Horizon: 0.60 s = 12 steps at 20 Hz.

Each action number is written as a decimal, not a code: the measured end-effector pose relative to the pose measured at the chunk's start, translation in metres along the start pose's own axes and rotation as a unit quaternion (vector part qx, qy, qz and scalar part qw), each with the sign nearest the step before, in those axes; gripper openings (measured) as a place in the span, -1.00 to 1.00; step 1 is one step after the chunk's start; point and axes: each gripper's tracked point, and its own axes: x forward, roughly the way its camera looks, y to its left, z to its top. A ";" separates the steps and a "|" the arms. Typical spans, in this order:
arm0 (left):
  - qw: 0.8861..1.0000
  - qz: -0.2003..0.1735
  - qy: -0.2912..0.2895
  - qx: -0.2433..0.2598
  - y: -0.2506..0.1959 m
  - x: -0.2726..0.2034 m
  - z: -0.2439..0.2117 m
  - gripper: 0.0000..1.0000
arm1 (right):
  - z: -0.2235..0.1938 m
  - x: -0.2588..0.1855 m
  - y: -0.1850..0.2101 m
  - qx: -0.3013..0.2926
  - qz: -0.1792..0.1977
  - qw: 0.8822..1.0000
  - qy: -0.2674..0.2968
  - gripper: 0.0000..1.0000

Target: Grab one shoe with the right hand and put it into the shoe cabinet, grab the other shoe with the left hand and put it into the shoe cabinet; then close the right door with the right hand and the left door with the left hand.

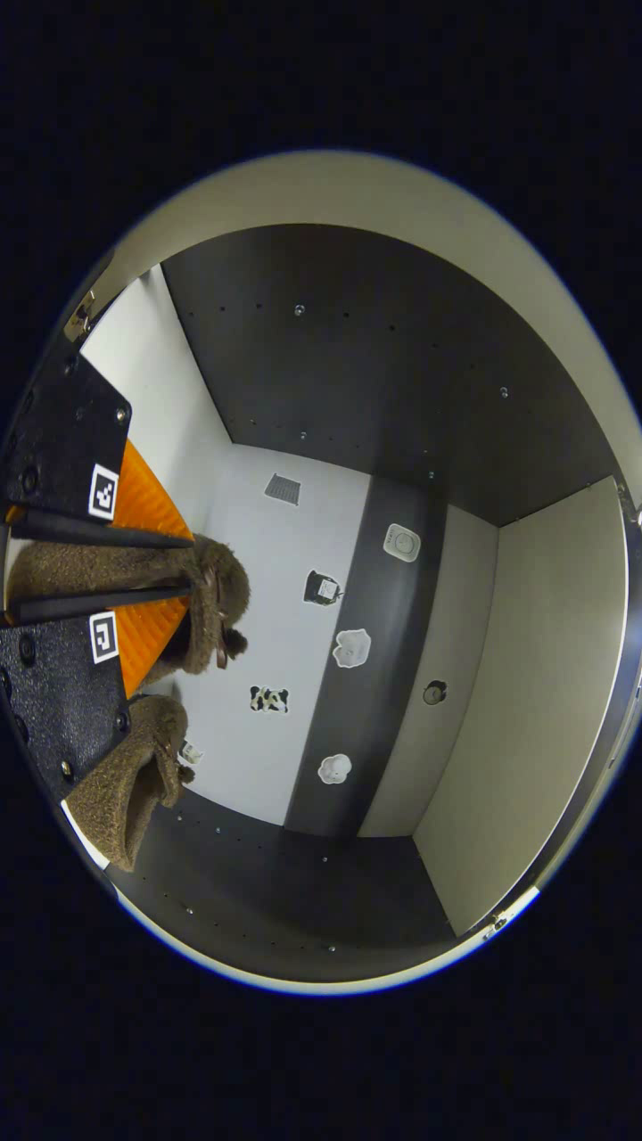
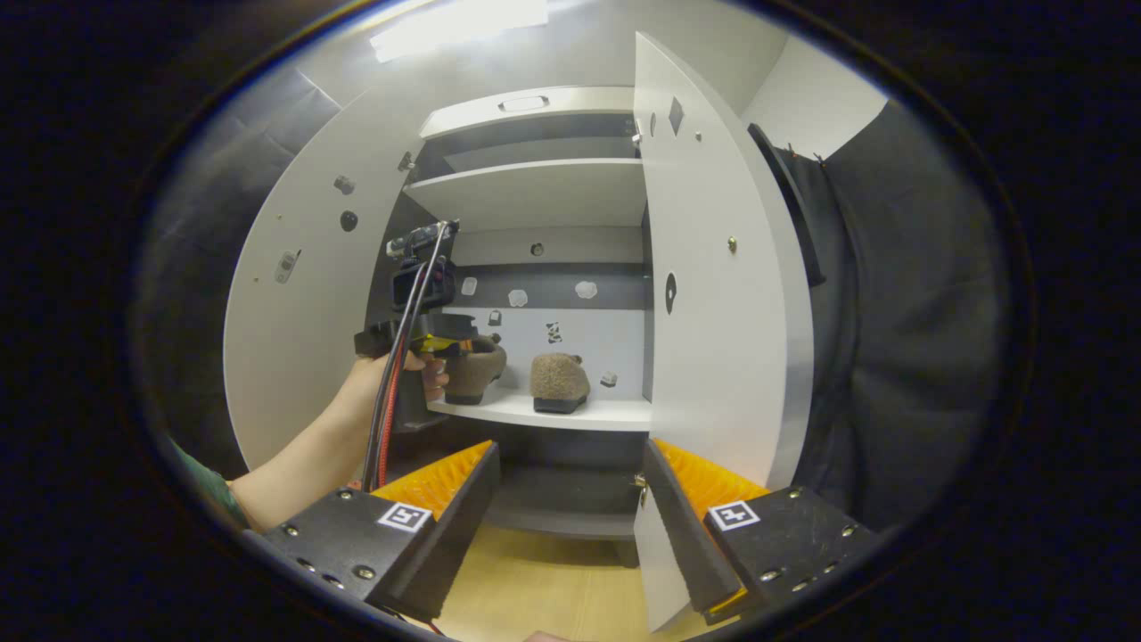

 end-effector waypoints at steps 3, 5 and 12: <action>1.000 -0.016 -0.017 0.002 -0.001 -0.001 0.009 -0.26 | -0.005 -0.001 0.001 0.001 -0.001 1.000 0.004 0.94; 1.000 -0.021 -0.020 0.005 -0.002 -0.008 0.014 0.30 | -0.007 -0.005 0.003 0.005 -0.001 1.000 0.005 0.97; 0.997 -0.037 -0.044 0.059 -0.002 -0.075 0.034 0.87 | -0.004 -0.021 0.021 0.012 0.005 1.000 -0.005 0.94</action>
